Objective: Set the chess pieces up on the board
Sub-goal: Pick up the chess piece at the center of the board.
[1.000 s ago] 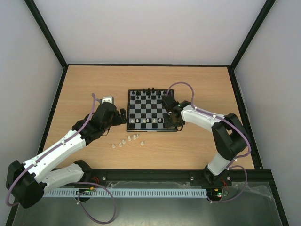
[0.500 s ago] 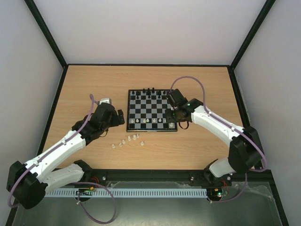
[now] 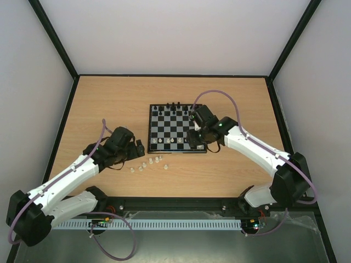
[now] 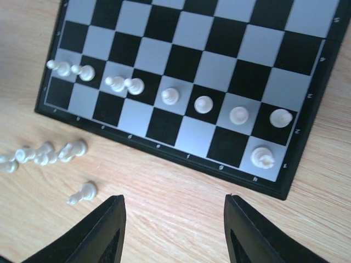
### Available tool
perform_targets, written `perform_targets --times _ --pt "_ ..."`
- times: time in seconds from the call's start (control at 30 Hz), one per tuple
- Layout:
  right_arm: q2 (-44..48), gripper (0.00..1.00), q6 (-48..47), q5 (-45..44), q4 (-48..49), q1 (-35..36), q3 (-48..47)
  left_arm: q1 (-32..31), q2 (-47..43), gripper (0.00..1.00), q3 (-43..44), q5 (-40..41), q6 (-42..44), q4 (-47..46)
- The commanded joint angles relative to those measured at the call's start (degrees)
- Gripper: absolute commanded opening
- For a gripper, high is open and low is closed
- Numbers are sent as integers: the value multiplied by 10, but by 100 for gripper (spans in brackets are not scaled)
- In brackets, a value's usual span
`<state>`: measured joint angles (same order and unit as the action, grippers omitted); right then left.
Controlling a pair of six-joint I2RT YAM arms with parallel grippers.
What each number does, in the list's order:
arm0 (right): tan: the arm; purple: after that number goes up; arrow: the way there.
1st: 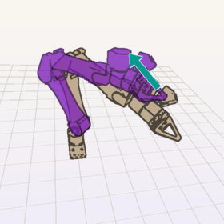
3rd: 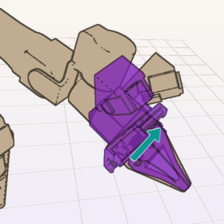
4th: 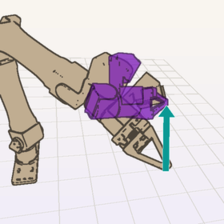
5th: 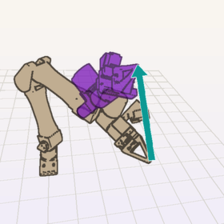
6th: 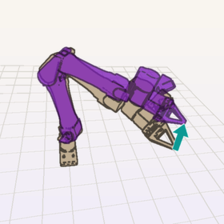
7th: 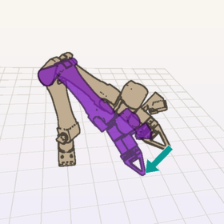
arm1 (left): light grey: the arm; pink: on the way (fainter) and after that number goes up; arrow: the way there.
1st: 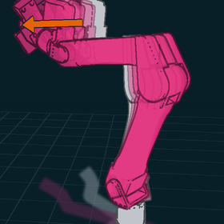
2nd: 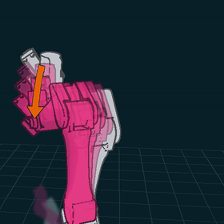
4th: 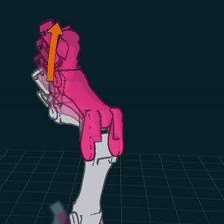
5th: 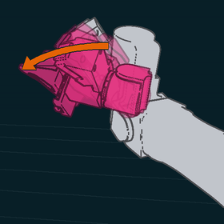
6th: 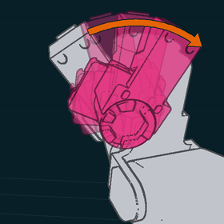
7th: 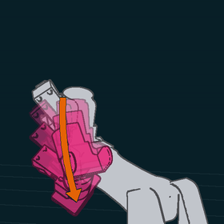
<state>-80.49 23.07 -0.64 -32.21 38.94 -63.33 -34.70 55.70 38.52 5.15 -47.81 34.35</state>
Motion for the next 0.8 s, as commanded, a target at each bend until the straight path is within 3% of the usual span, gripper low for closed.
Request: perform_targets --times 0.0,0.2,0.53,0.77 --pt "28 50 -11 15 -12 23 7 -2 10 100 34 -77 -44 86" --pt "59 50 -11 28 0 36 32 -5 18 95 15 -88 -76 128" --pt "68 50 -14 46 7 49 35 -33 24 61 -52 -71 -129 105" --pt "67 50 -14 51 10 52 38 -44 65 50 -61 -45 -133 73"
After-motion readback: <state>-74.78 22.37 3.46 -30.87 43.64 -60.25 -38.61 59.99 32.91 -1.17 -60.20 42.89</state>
